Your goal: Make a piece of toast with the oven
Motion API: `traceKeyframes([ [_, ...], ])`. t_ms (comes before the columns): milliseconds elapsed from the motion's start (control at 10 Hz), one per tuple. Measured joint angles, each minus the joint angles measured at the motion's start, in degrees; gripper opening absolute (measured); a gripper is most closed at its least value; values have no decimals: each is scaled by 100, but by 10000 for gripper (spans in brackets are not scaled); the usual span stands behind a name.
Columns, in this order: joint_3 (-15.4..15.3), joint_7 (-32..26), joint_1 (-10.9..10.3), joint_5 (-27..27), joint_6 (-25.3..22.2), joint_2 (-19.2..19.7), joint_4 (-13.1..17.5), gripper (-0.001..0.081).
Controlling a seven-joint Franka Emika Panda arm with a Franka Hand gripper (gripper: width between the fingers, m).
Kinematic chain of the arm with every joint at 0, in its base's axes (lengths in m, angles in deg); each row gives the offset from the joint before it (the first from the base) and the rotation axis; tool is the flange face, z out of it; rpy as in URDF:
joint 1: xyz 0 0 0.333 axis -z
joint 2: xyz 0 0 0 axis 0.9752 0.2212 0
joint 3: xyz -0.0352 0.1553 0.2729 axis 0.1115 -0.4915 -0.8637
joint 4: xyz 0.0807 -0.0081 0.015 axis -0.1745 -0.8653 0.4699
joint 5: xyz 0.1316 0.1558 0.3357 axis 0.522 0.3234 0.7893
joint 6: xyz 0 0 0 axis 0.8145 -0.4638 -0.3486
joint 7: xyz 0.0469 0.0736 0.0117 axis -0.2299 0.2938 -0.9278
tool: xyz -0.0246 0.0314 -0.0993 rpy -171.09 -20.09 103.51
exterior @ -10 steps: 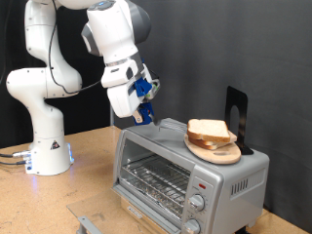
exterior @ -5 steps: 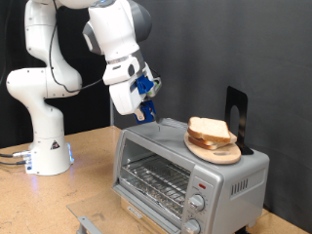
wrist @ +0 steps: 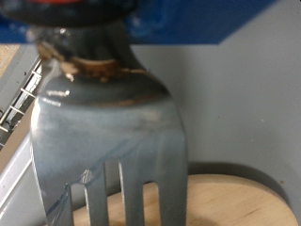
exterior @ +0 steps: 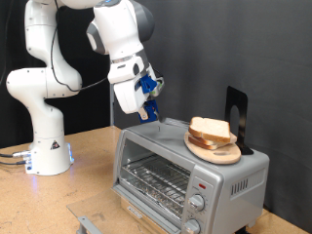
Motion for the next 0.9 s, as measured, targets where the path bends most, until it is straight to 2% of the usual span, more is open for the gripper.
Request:
traceKeyframes([
  [300, -160, 275, 0, -157, 151, 61, 0, 395],
  [900, -258, 370, 0, -201, 329, 198, 60, 395],
])
